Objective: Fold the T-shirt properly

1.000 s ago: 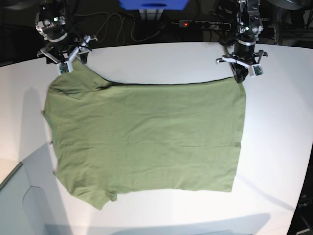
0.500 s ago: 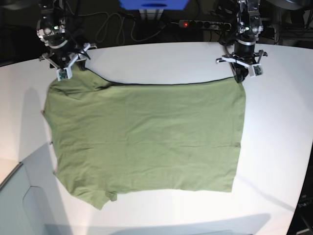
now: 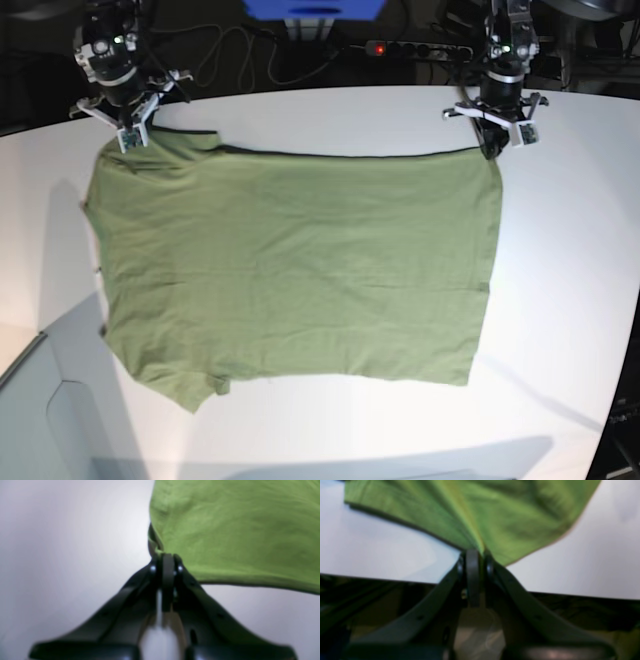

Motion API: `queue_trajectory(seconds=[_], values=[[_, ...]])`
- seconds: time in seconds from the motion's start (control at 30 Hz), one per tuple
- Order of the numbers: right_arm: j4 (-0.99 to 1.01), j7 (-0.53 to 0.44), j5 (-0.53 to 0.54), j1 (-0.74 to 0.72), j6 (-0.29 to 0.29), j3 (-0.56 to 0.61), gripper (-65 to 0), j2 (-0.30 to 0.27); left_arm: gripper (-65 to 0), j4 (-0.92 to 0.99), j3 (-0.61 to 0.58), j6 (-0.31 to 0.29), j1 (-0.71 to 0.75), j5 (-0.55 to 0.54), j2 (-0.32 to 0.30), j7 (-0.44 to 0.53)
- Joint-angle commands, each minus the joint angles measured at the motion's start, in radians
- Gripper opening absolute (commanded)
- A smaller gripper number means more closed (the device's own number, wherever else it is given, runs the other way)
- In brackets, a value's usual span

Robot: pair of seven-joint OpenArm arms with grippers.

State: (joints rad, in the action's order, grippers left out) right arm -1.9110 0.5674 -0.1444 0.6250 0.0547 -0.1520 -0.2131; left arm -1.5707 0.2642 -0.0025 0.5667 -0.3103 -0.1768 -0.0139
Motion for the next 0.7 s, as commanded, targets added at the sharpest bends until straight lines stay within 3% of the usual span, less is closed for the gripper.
queue_trajectory(seconds=[0.0,0.53,0.67], values=[[-0.035,-0.022,-0.016,0.011,0.003,-0.004,-64.9,-0.007,-65.0,-0.037,0.005,0.005,0.022,-0.002,-0.005,0.021],[-0.163,-0.024,-0.03,0.105,0.004,-0.004,-64.9,-0.01,-65.0,-0.216,0.094,0.003,0.221,0.0,0.078,0.021],[-0.169,-0.024,-0.03,0.097,0.093,-0.01,-64.9,-0.003,-65.0,-0.214,0.094,0.003,0.23,0.0,0.078,0.021]])
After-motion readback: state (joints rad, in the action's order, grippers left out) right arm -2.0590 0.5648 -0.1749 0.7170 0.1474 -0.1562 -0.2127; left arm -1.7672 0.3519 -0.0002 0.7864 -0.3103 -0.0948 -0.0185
